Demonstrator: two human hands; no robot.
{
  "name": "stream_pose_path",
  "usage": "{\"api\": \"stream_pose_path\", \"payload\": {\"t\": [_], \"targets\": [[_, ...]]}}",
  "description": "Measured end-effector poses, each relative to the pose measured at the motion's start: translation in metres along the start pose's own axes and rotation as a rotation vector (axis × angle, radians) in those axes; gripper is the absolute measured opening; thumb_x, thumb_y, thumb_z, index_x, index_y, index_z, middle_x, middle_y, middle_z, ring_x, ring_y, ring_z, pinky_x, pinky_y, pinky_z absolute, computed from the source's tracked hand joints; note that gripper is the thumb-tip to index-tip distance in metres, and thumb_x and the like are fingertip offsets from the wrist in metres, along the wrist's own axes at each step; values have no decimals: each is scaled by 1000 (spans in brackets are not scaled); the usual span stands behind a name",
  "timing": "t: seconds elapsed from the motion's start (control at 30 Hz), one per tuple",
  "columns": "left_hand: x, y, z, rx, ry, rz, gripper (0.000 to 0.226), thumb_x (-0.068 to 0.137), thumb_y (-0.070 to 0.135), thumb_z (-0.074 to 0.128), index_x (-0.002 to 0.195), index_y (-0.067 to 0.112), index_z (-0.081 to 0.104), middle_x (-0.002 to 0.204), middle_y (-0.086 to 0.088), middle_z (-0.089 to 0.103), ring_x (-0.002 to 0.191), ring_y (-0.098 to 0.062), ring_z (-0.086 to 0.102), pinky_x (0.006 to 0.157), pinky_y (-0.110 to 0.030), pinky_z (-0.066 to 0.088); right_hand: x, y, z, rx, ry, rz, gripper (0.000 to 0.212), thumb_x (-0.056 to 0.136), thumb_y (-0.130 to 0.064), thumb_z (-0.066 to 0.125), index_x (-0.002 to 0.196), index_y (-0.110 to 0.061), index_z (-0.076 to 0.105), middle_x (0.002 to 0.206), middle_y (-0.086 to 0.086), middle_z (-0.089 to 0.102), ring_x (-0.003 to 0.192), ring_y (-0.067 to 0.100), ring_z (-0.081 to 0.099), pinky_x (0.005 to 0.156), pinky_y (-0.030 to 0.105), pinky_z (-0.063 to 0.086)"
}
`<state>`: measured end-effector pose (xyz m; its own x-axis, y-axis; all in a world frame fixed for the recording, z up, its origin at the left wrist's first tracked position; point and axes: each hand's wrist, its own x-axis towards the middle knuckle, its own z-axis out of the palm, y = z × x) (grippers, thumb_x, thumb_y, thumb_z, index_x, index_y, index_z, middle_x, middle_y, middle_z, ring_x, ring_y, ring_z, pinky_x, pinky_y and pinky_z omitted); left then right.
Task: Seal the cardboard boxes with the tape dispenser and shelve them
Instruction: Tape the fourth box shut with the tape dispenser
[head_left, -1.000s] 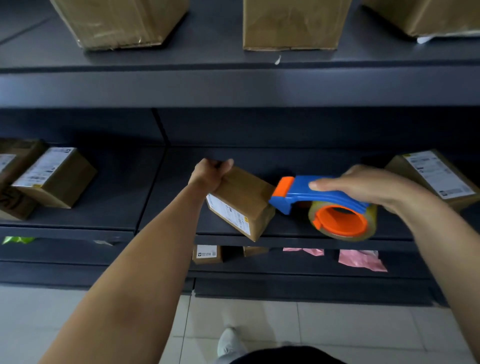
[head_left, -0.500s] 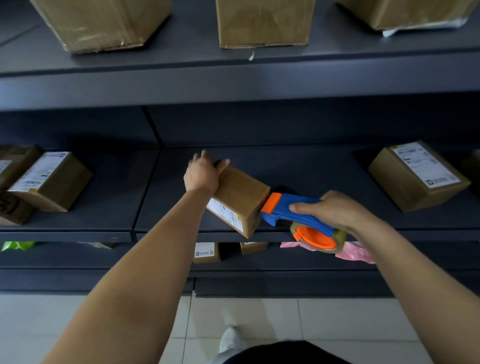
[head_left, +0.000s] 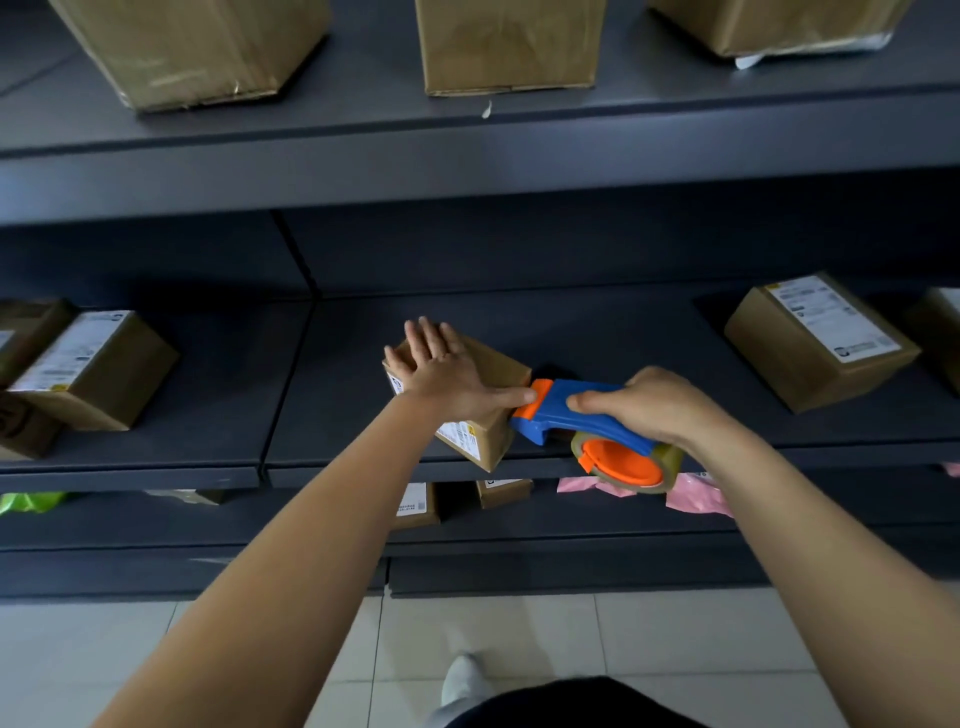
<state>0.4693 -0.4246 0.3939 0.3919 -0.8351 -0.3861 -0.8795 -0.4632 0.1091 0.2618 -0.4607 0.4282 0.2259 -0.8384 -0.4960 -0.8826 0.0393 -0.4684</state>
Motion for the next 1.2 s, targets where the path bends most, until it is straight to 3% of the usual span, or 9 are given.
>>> {"api": "stream_pose_path", "payload": {"t": [0.2,0.3,0.4,0.47,0.63,0.83,0.97,1.1,1.2], "targets": [[0,7,1,-18,88,35,111,81,76,40,151,-1,0,158,-24,-5,145,-40,-10,111,-64,-2,-4,-1,-4,30,-20,4,53,74,-66,65,71,-13,59,62,2,57,53,15,54,52,26,37],[9,-6,-21,-136,98,31,99,81,73,46,147,2,26,154,-21,22,143,-38,17,113,-57,18,-10,-1,-12,117,3,-9,56,73,-67,64,73,-11,65,64,3,61,57,17,57,56,28,38],[16,-21,-40,-272,97,118,70,84,63,54,121,3,58,125,-15,58,112,-29,55,91,-36,44,-14,-8,-18,201,35,-72,58,73,-65,66,80,-7,72,66,4,63,59,17,58,57,28,38],[17,-30,-48,-408,76,163,53,85,54,58,103,5,67,102,-13,67,92,-25,61,76,-32,43,-16,-17,-16,224,36,-113,58,74,-63,66,83,-7,73,67,3,63,59,16,58,57,27,39],[13,-32,-55,-663,28,152,35,95,38,46,87,10,64,87,-7,60,77,-19,53,68,-30,39,-16,-42,-13,248,41,-142,59,75,-63,65,87,-6,72,71,5,64,61,17,58,58,28,40],[23,-31,-53,-530,105,153,64,94,60,37,111,7,67,109,-9,67,102,-24,62,94,-37,46,-12,-58,-14,231,55,-140,57,74,-64,65,82,-8,69,71,4,64,63,18,60,59,29,40],[33,-43,-68,-453,143,82,62,95,56,39,96,-1,65,96,-17,64,90,-28,61,75,-30,42,-9,-70,-12,267,59,-169,63,73,-68,63,90,-8,71,80,6,70,69,18,65,64,29,45],[48,-52,-67,-394,149,71,61,96,53,39,93,-2,66,97,-21,65,97,-31,61,79,-32,41,-8,-81,-18,234,68,-209,67,73,-70,61,91,-7,71,86,10,72,71,20,64,65,30,43],[58,-57,-53,-535,185,47,51,91,52,53,63,9,55,67,-8,53,68,-21,52,62,-27,38,-10,-78,-16,190,85,-192,62,75,-68,61,82,-7,69,76,8,66,65,19,60,61,29,40]]}}
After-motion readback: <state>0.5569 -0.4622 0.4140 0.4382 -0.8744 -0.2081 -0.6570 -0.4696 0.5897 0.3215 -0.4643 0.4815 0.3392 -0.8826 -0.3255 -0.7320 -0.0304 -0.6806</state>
